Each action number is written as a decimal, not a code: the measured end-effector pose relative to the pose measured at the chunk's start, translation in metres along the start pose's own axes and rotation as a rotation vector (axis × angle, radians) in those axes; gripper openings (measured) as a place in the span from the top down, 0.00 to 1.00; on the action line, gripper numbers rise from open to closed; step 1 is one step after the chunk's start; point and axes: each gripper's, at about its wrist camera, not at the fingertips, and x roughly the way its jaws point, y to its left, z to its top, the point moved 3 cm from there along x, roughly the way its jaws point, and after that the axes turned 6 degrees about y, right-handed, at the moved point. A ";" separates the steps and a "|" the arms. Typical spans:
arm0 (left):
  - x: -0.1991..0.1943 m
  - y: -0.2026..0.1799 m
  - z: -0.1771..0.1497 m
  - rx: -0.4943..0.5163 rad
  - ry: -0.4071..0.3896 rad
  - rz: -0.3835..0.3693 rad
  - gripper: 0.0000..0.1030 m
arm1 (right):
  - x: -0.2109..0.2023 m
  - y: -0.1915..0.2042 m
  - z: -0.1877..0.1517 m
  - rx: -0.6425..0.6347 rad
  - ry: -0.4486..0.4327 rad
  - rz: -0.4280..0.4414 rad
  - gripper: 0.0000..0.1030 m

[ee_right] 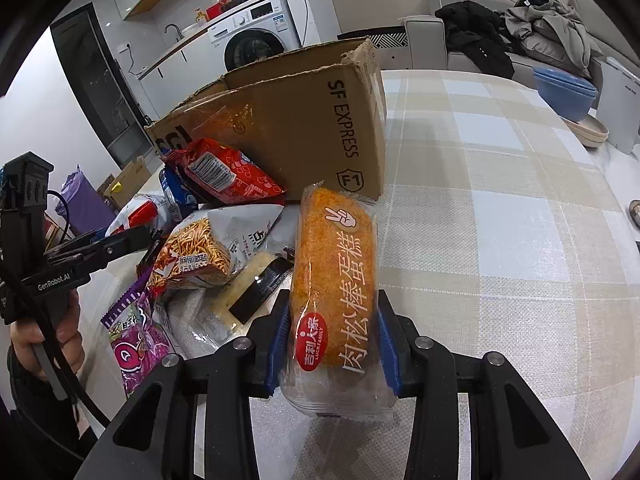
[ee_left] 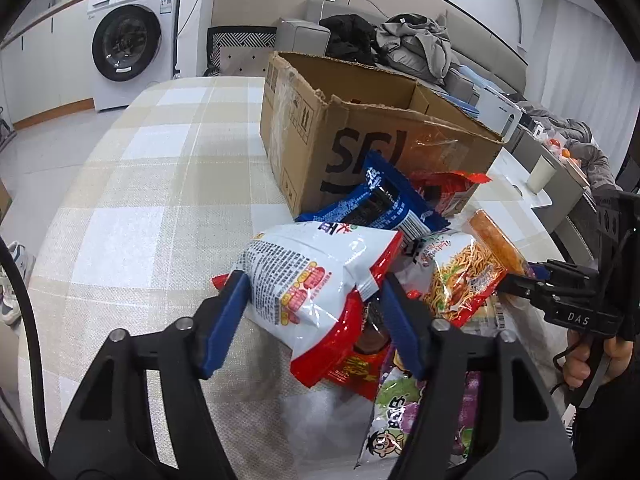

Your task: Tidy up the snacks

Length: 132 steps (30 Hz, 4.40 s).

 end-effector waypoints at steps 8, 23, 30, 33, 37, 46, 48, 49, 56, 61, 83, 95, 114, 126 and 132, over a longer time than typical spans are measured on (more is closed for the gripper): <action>-0.007 0.004 -0.003 -0.005 -0.026 -0.006 0.50 | 0.000 0.000 0.001 0.002 0.000 0.003 0.62; -0.026 0.006 -0.005 -0.004 -0.077 0.013 0.57 | -0.006 0.000 -0.001 0.001 -0.022 0.004 0.62; -0.037 0.005 -0.004 -0.008 -0.094 0.009 0.57 | -0.015 0.002 -0.001 -0.009 -0.054 0.014 0.64; -0.041 0.004 -0.004 -0.006 -0.101 0.007 0.57 | -0.020 0.001 -0.002 -0.005 -0.063 0.020 0.64; -0.049 0.001 -0.004 -0.005 -0.114 0.003 0.57 | -0.026 0.000 -0.001 0.003 -0.076 0.023 0.64; -0.071 -0.003 0.000 -0.004 -0.152 -0.007 0.57 | -0.044 0.008 0.003 -0.014 -0.124 0.033 0.64; -0.076 -0.005 0.000 -0.004 -0.158 -0.008 0.57 | -0.048 0.011 0.003 -0.021 -0.135 0.032 0.64; -0.078 -0.007 0.001 -0.002 -0.161 -0.008 0.57 | -0.050 0.012 0.003 -0.023 -0.139 0.031 0.64; -0.093 -0.015 0.002 0.010 -0.175 -0.014 0.57 | -0.062 0.017 0.007 -0.035 -0.167 0.035 0.64; -0.104 -0.020 0.003 0.015 -0.193 -0.018 0.57 | -0.071 0.021 0.010 -0.048 -0.189 0.031 0.64; -0.141 -0.051 0.032 0.044 -0.245 -0.022 0.57 | -0.091 0.045 0.038 -0.095 -0.234 0.042 0.64; -0.163 -0.044 0.049 0.038 -0.281 -0.016 0.58 | -0.089 0.047 0.050 -0.102 -0.232 0.043 0.64; -0.145 -0.063 0.107 0.041 -0.288 -0.036 0.58 | -0.079 0.051 0.088 -0.106 -0.209 0.034 0.64; -0.094 -0.070 0.141 0.045 -0.232 -0.019 0.58 | -0.065 0.040 0.114 -0.094 -0.187 0.024 0.64; -0.062 -0.072 0.155 0.065 -0.201 0.003 0.58 | -0.053 0.035 0.126 -0.098 -0.166 0.022 0.64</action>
